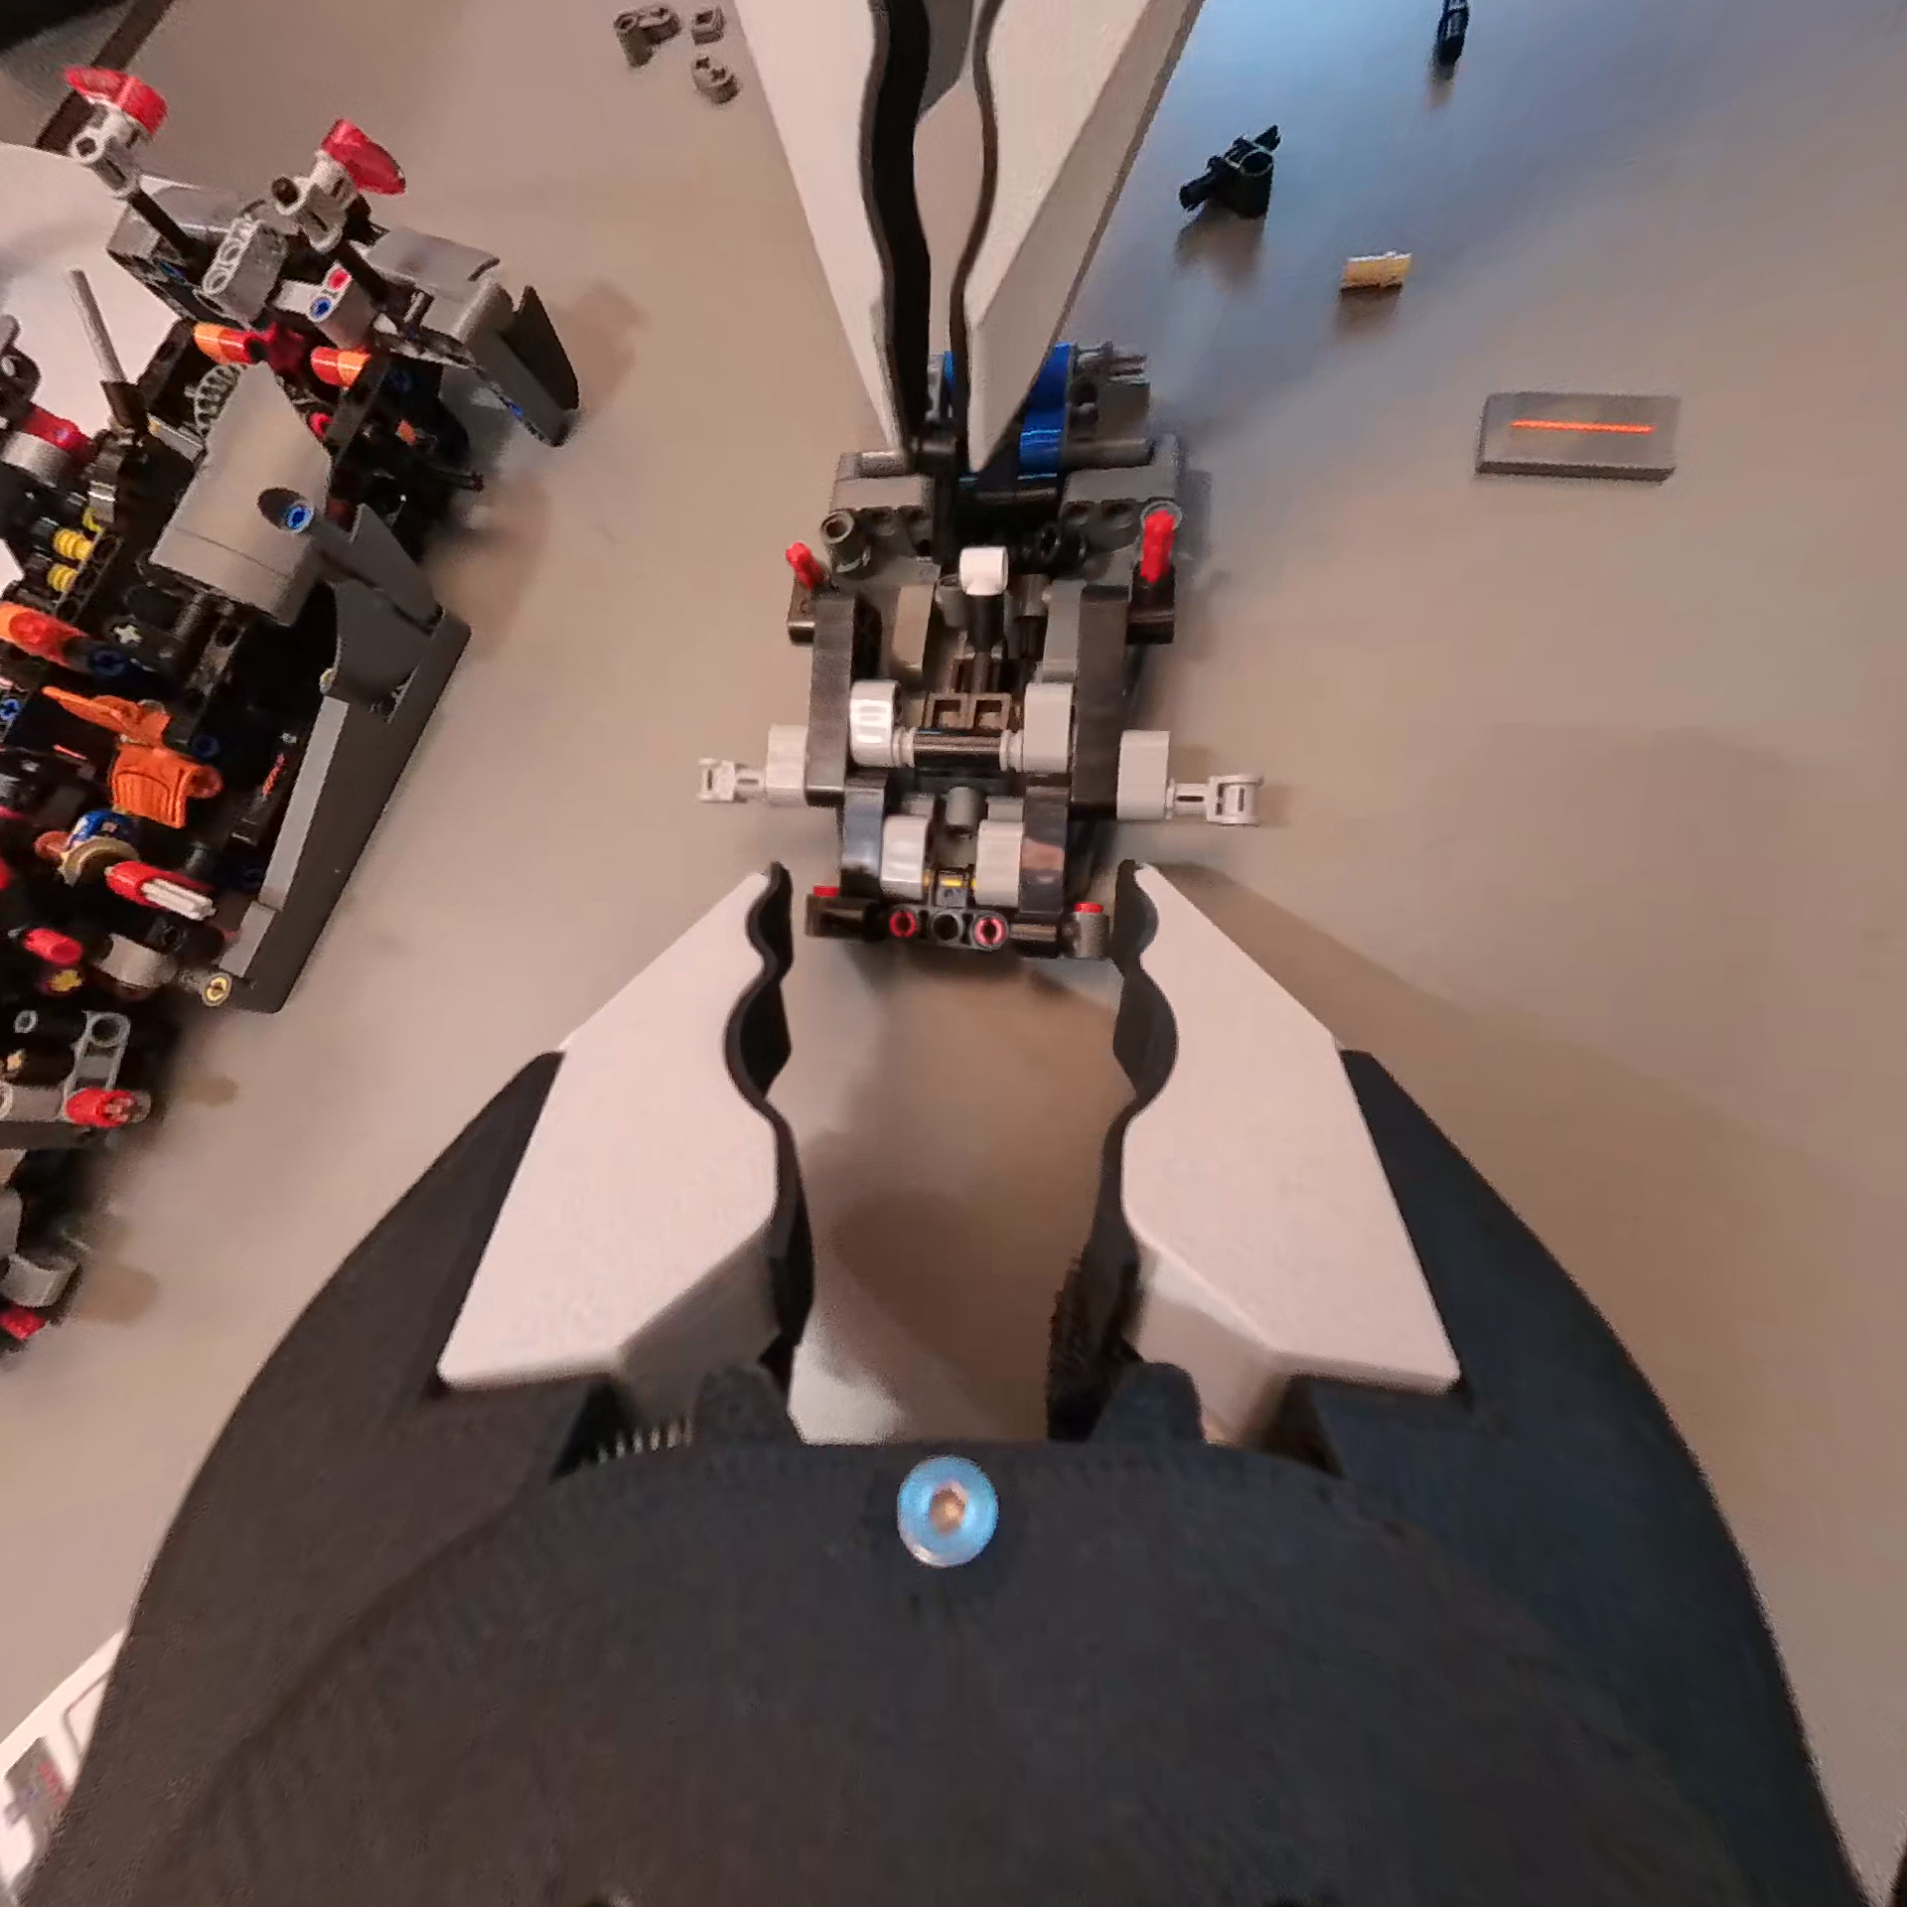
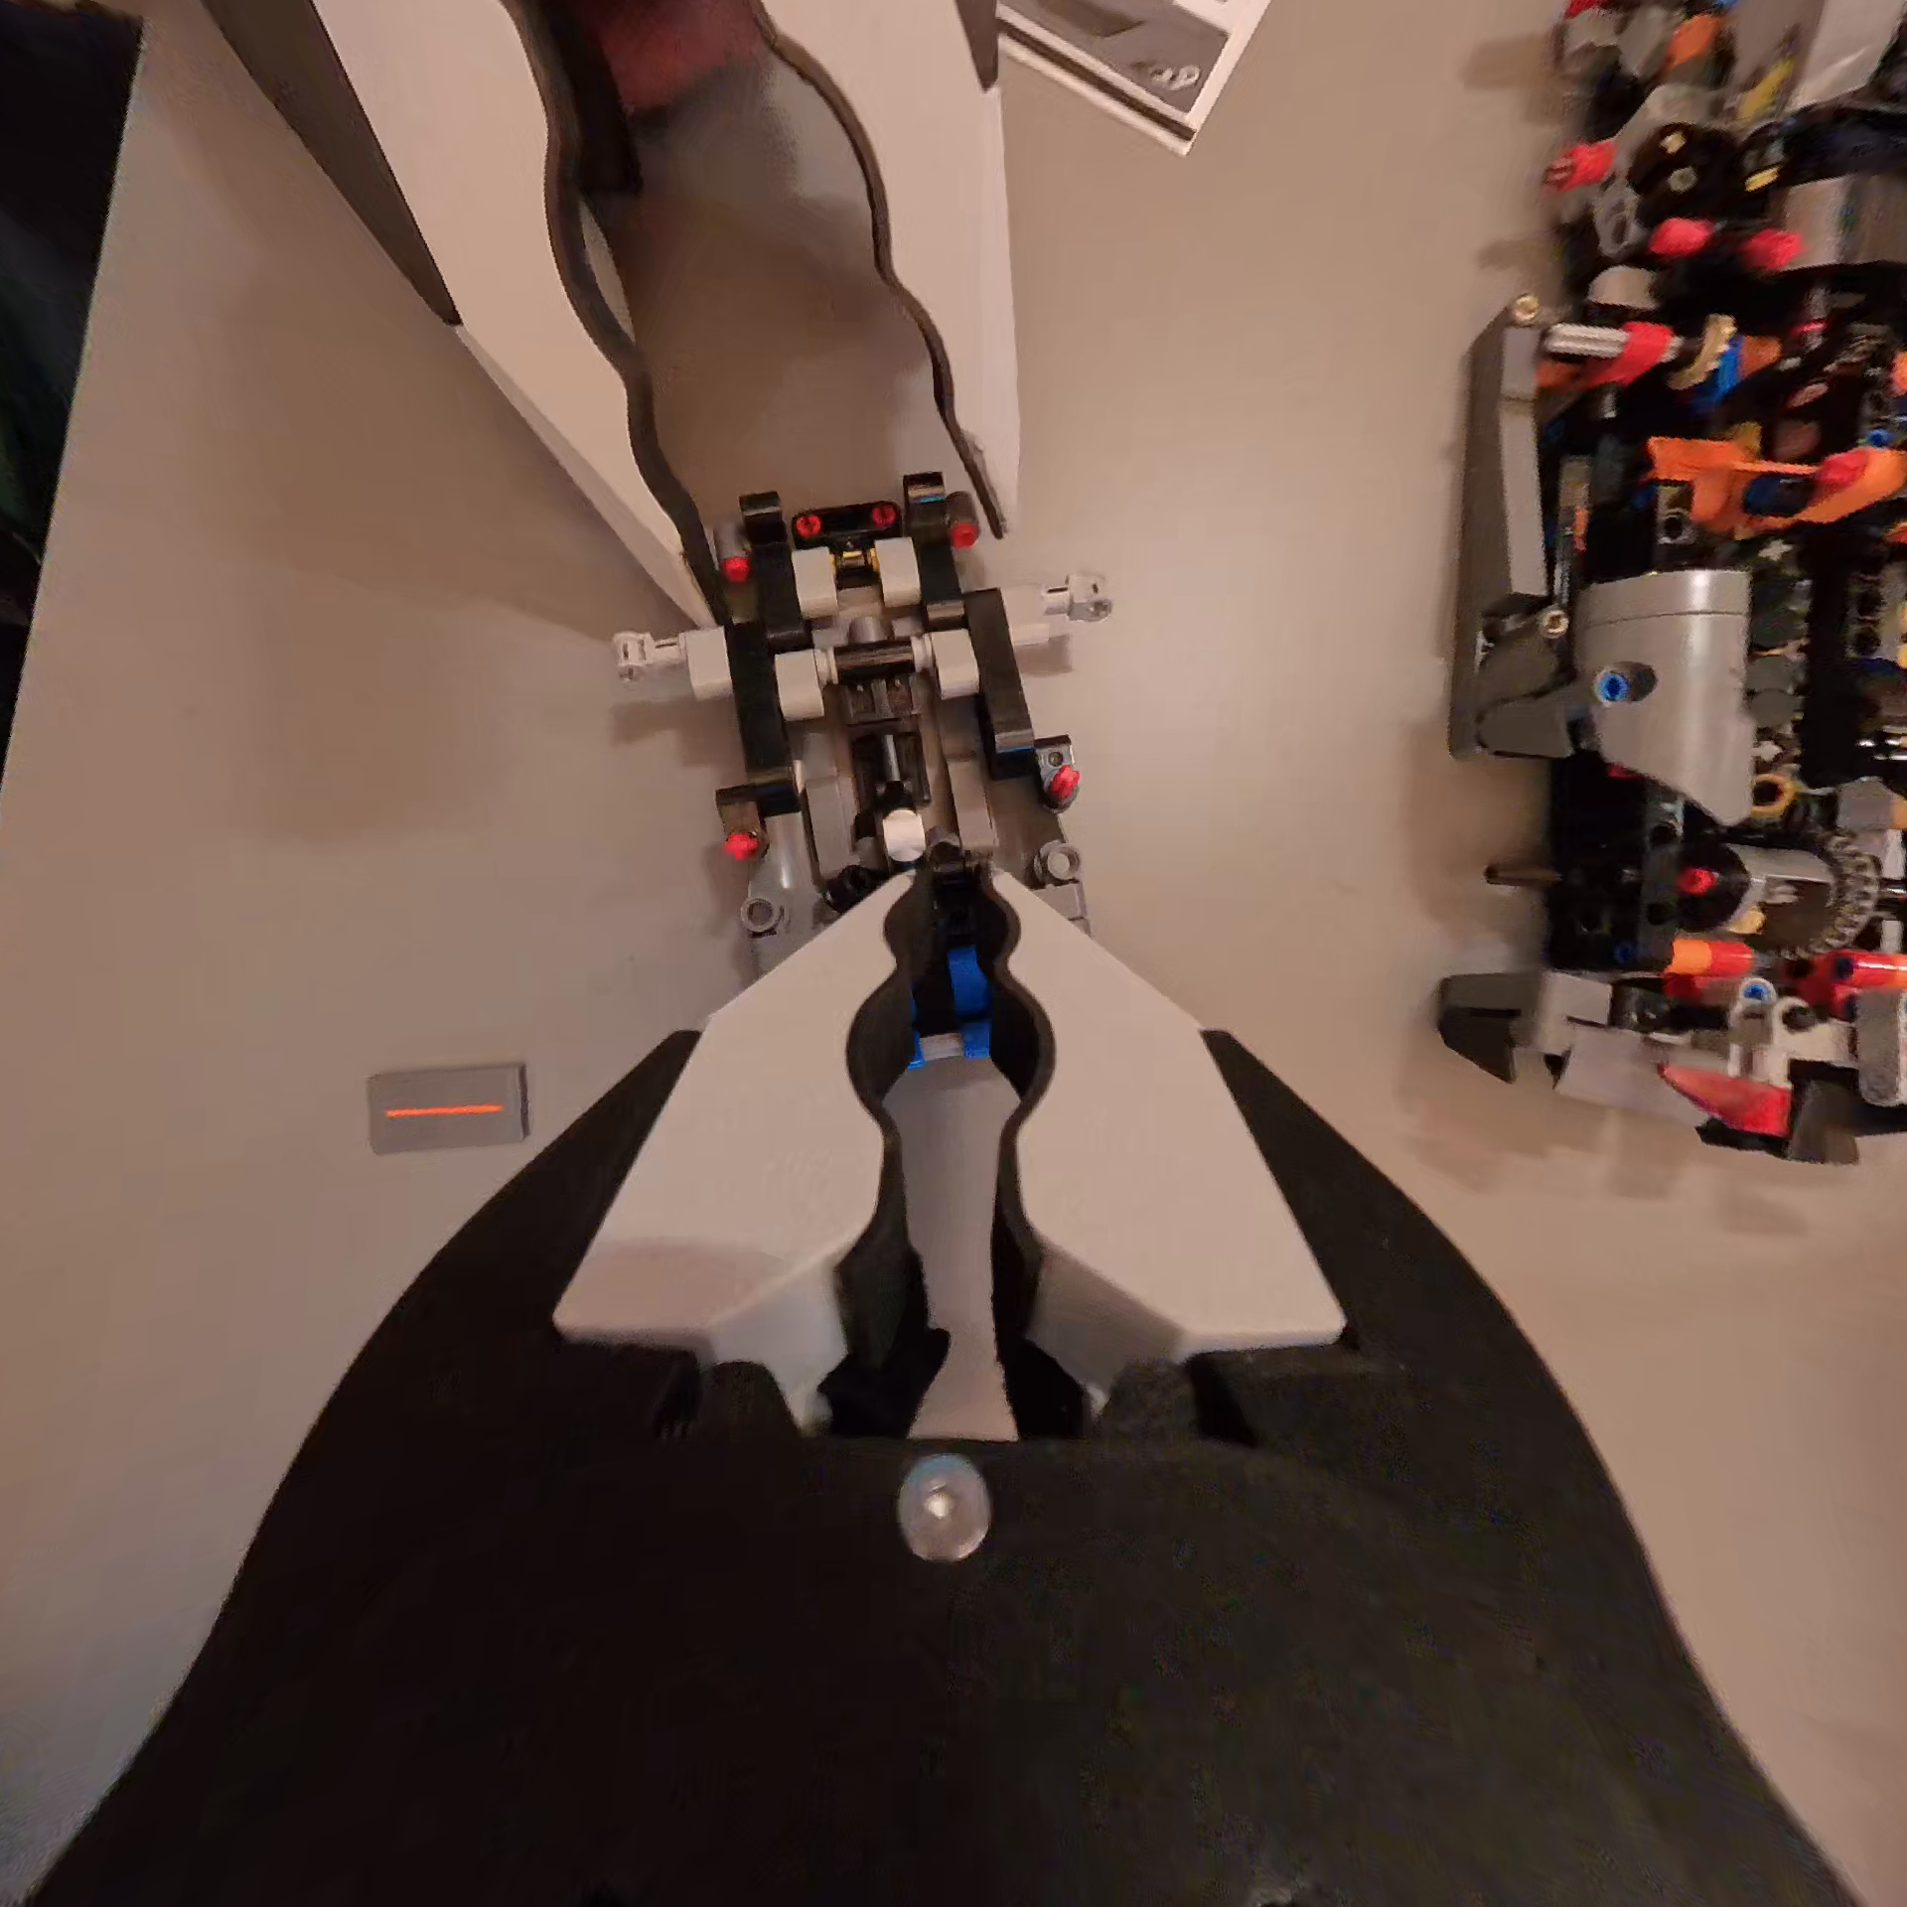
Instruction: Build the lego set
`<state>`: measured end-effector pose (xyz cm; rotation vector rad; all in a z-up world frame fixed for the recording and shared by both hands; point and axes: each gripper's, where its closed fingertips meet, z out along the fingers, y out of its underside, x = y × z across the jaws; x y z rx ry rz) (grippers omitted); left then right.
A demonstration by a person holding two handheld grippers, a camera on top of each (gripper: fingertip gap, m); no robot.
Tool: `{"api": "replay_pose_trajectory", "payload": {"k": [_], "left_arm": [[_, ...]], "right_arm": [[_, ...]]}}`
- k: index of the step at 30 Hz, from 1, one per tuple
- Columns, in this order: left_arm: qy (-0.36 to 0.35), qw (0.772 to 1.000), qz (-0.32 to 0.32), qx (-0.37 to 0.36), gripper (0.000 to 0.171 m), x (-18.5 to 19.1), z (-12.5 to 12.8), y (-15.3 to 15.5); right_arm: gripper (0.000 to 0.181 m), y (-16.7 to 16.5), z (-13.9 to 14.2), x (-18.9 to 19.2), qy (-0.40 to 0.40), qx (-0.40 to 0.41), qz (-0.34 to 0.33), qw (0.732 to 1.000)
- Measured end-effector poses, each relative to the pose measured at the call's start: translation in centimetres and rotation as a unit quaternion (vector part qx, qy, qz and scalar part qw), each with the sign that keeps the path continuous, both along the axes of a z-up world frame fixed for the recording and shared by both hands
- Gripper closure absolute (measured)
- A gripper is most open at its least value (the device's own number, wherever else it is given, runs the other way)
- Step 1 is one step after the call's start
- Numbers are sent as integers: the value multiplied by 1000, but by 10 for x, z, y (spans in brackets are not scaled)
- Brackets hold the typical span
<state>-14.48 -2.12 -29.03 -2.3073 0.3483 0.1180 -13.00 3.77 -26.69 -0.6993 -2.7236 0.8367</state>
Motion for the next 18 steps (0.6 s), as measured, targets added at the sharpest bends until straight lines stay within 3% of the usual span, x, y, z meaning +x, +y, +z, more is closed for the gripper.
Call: {"api": "replay_pose_trajectory", "payload": {"k": [18], "left_arm": [[-16,999,-30,11,122,4,-1,2]], "right_arm": [[176,-2,-7,0,-54,-6,16,998]]}}
